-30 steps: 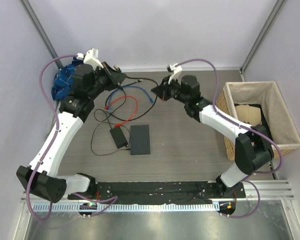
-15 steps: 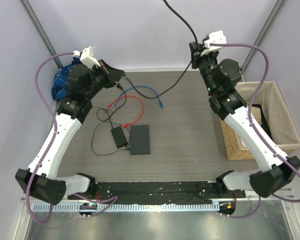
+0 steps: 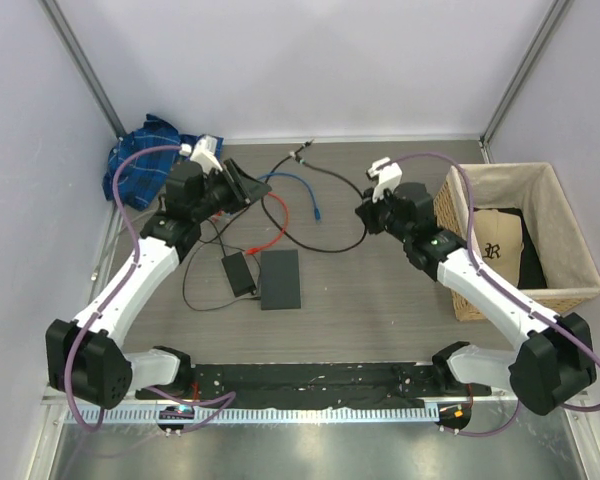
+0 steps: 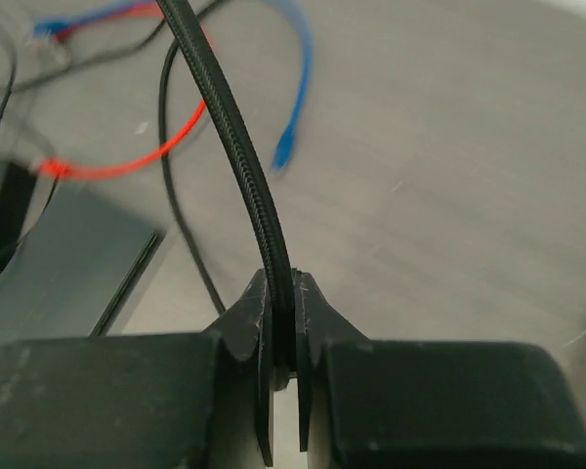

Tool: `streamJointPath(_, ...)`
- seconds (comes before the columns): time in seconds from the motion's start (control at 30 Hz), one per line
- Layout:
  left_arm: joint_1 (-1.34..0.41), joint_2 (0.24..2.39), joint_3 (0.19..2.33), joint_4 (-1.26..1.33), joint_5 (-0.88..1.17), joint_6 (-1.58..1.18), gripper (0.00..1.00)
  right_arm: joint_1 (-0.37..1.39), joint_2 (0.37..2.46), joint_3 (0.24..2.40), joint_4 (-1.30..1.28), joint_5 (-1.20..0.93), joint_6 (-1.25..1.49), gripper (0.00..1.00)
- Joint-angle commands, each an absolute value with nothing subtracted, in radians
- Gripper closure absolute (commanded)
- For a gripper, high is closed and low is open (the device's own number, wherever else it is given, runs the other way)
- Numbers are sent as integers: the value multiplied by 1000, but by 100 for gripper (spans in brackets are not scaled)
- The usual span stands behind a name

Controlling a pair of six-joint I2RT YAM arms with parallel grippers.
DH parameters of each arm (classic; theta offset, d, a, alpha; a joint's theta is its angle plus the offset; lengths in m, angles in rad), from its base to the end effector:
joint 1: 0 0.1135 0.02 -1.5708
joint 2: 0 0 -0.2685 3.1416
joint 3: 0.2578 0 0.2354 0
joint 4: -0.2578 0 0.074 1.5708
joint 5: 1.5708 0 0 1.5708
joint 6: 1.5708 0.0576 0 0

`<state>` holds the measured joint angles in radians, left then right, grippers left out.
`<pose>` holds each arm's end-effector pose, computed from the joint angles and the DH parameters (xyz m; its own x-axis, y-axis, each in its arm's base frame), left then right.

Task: Insert the plug into the switch port

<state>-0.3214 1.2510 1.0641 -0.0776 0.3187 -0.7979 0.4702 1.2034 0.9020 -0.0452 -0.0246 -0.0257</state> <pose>0.2738 -0.1102 0.3514 -0.5934 -0.5190 -0.6153 0.2322 0.6215 -0.7482 0.2512 0.1292 0.3091 -0.2906 -0.1765 -0.9404 -0.4812 0.8765 -0.0158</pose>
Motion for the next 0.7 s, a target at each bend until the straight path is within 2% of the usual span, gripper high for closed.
streamJointPath(0.0, -342, 1241, 991, -5, 354, -847, 46, 512, 1135, 829, -72, -150, 95, 99)
streamJointPath(0.17, -409, 1273, 916, 49, 330, -890, 22, 586, 1111, 704, -42, -127, 152, 99)
streamJointPath(0.27, -454, 1325, 900, 107, 307, -946, 20, 620, 1100, 658, -5, -112, 181, 99)
streamJointPath(0.4, -497, 1403, 897, 199, 265, -1032, 20, 660, 1097, 629, 35, -68, 184, 99)
streamJointPath(0.53, -546, 1485, 934, 216, 230, -1055, 25, 676, 1083, 603, 55, -32, 184, 99)
streamJointPath(0.63, -571, 1506, 937, 225, 216, -1083, 31, 681, 1071, 591, 63, -18, 184, 99)
streamJointPath(0.67, -577, 1512, 934, 245, 213, -1089, 39, 681, 1069, 586, 64, -12, 186, 99)
